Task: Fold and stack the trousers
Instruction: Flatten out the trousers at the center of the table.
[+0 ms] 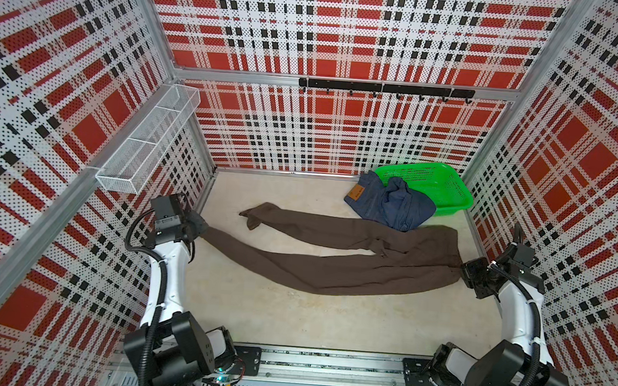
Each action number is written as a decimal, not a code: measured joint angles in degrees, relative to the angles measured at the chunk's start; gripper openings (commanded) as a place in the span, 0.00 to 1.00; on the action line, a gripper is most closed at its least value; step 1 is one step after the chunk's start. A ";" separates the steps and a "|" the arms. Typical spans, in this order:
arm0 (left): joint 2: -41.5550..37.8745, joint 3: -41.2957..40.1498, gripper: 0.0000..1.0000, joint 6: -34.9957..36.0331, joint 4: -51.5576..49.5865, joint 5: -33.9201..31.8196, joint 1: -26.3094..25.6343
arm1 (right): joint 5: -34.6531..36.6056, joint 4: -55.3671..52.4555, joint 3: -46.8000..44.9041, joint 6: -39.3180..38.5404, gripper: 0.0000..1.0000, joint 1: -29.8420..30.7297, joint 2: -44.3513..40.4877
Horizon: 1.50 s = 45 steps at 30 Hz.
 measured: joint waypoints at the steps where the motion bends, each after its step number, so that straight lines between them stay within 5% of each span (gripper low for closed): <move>1: -0.11 -0.17 0.00 0.00 -0.37 -0.44 -0.04 | 0.24 -0.02 -0.31 -0.24 0.00 0.00 0.00; 16: -5.25 -4.85 0.00 -0.92 -2.08 -14.93 6.69 | 8.72 -2.40 -9.51 -1.09 0.00 -1.01 -8.87; 26: -6.36 -5.55 0.16 -1.92 -2.21 -14.60 7.56 | 10.88 -4.74 -15.39 0.22 0.00 -1.07 -14.38; 29: -7.10 -6.03 0.28 -2.21 -2.21 -13.70 8.09 | 12.15 -5.81 -14.93 0.66 0.00 -1.07 -15.85; 32: -7.30 -6.03 0.54 -2.34 -1.90 -12.85 8.39 | 13.84 -6.62 -14.27 0.98 0.01 -1.07 -16.24; 34: -7.43 -6.03 0.64 -2.38 -1.73 -12.46 8.68 | 14.88 -7.10 -13.90 1.31 0.10 -1.11 -16.39; 38: -7.63 -6.03 0.78 -2.32 -1.75 -12.11 9.51 | 15.72 -7.56 -13.79 2.34 0.45 -1.18 -17.29; 45: -7.61 -5.27 0.83 -2.32 -1.75 -9.31 8.79 | 15.34 -9.51 -9.33 3.26 0.63 -1.27 -17.90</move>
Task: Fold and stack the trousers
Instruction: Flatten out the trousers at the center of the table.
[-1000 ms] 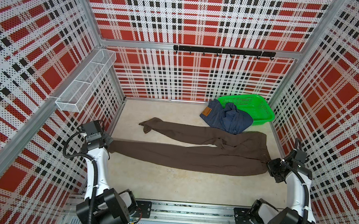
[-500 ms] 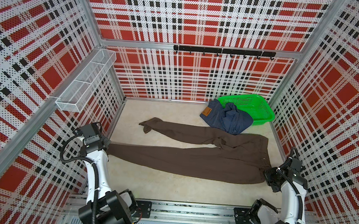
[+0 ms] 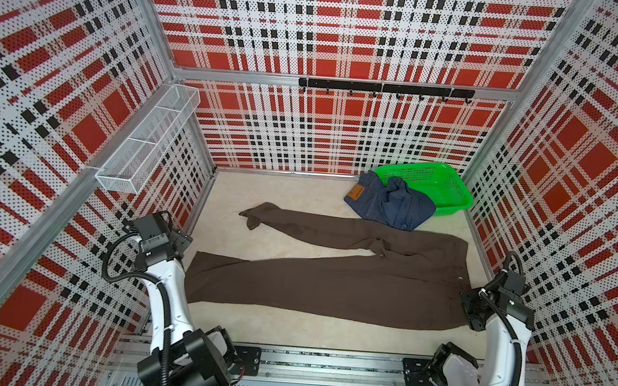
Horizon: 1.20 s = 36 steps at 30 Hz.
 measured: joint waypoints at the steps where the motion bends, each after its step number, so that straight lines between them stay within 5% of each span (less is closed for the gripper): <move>1: 0.04 0.44 0.83 -0.02 0.00 0.02 -0.55 | 0.04 -0.13 1.42 0.26 0.77 0.00 0.00; 7: 1.97 4.87 0.84 -0.66 1.11 -0.11 -9.77 | 1.07 2.64 8.07 4.92 0.89 2.08 0.09; 18: 14.99 12.44 0.90 -3.93 6.88 -1.49 -27.91 | 0.59 18.51 8.44 13.55 0.81 13.92 15.82; 32: 32.11 13.68 0.88 -5.86 14.49 3.80 -35.93 | -5.42 31.26 3.17 13.97 0.48 14.10 28.13; 36: 36.33 15.08 0.83 -6.08 15.54 4.48 -36.98 | -5.95 32.70 1.84 13.75 0.31 14.10 28.59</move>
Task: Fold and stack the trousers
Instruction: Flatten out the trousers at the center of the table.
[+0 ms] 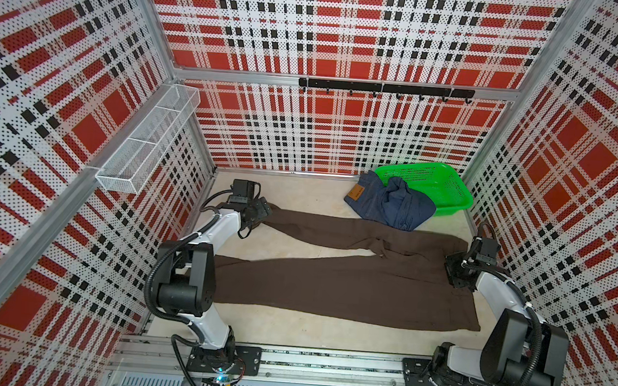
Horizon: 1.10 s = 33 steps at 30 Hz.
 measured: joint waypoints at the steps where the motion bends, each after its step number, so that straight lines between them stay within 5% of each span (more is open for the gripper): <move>1: 1.01 0.33 0.82 -0.09 0.15 0.00 -0.11 | -0.31 0.39 -0.26 -0.07 0.25 0.00 0.20; 6: 4.72 1.38 0.82 -0.50 0.74 -0.79 -0.13 | -1.09 2.34 -2.01 -0.55 0.04 0.00 1.95; 10: 6.25 1.55 0.80 -0.85 0.96 -2.19 0.13 | -1.51 3.37 -2.91 -0.63 0.00 0.11 4.09; 16: 10.47 5.62 0.55 -1.88 1.57 -1.92 0.85 | -1.62 5.03 -3.23 -0.94 0.00 0.11 6.88; 21: 14.91 12.11 0.16 -3.10 2.91 -1.49 0.85 | -1.53 6.03 -3.23 -1.36 0.00 0.11 7.91; 24: 16.28 14.78 0.02 -3.37 3.21 -1.33 0.76 | -1.40 6.23 -3.34 -1.49 0.00 0.11 7.93; 29: 16.22 19.54 0.00 -2.95 1.81 -1.79 0.24 | -1.20 6.14 -3.37 -1.62 0.00 0.11 7.89; 33: 16.04 25.66 0.00 -2.29 -0.81 -2.51 -0.13 | -1.22 5.20 -3.19 -1.40 0.28 0.11 6.25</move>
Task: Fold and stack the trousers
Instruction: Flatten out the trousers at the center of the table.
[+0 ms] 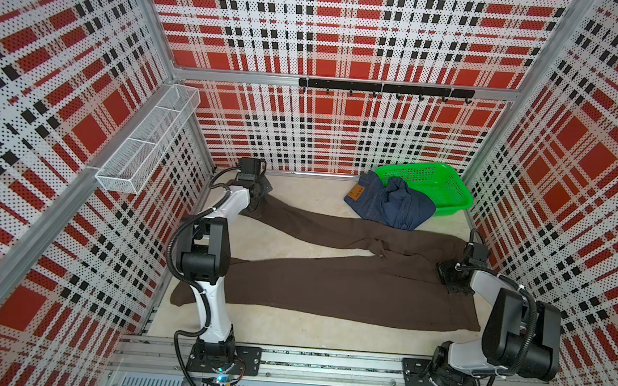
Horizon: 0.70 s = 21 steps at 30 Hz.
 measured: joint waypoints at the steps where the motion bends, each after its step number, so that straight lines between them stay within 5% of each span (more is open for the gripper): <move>1: 0.00 1.64 0.00 0.35 -0.68 -0.26 0.00 | 0.04 -0.42 0.26 0.15 0.32 0.00 -0.94; 10: 0.00 7.37 0.00 2.14 -4.11 -1.55 -0.26 | 1.81 -1.42 8.52 0.85 0.56 -0.02 -7.23; 21: -3.65 4.87 0.00 3.58 -5.81 -2.27 0.52 | -1.29 2.38 17.59 3.23 0.58 -0.39 9.62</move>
